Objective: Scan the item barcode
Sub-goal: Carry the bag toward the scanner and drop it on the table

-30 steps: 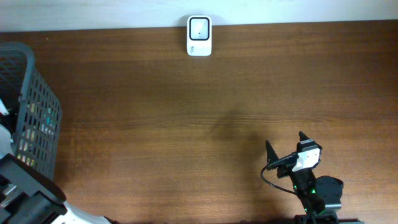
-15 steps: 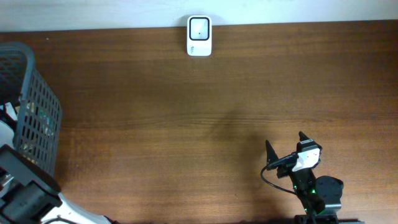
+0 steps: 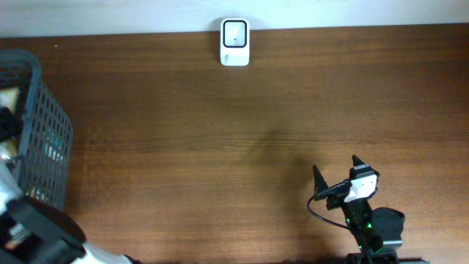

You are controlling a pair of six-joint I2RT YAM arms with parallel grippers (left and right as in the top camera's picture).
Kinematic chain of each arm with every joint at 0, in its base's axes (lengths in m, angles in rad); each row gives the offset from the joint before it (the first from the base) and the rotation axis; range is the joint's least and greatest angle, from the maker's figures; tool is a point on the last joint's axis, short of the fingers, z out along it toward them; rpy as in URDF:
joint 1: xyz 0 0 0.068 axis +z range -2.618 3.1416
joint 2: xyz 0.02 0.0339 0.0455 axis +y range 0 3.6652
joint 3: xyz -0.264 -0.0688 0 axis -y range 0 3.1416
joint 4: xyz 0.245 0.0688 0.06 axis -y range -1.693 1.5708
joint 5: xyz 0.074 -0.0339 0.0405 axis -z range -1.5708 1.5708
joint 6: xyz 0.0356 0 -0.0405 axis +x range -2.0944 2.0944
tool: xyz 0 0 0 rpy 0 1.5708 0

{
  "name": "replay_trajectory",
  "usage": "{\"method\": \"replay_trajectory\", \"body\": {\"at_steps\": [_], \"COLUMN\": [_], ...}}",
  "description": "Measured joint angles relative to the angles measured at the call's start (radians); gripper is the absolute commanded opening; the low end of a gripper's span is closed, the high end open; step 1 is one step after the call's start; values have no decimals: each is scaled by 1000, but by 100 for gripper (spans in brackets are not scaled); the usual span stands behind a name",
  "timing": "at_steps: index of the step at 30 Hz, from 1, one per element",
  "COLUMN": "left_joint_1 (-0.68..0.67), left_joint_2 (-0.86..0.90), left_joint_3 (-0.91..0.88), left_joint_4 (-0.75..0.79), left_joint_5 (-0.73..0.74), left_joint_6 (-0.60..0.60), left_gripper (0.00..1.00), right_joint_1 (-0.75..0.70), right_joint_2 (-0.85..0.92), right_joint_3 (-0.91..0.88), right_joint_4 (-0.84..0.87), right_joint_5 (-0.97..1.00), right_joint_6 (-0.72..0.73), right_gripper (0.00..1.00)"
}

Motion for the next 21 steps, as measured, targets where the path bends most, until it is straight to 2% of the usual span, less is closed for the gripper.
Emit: {"method": "replay_trajectory", "body": {"at_steps": [6, 10, 11, 14, 16, 21], "left_joint_1": [-96, -275, -367, -604, -762, -950], "left_joint_2": [-334, -453, -451, -362, -221, 70], "left_joint_3": [46, 53, 55, 56, 56, 54], "left_joint_4": [1, 0, -16, -70, -137, -169], "left_joint_5": [13, 113, 151, 205, 225, 233], "left_joint_6": [-47, -52, -53, -43, 14, 135], "left_gripper": [0, 0, 0, 0, 0, 0], "right_joint_1": [0, 0, 0, 0, 0, 0], "right_joint_2": [0, 0, 0, 0, 0, 0], "right_joint_3": [0, 0, 0, 0, 0, 0], "right_joint_4": [0, 0, 0, 0, 0, 0], "right_joint_5": [0, 0, 0, 0, 0, 0], "right_joint_6": [-1, 0, -1, -1, -1, 0], "right_gripper": [99, 99, 99, 99, 99, 99]}}
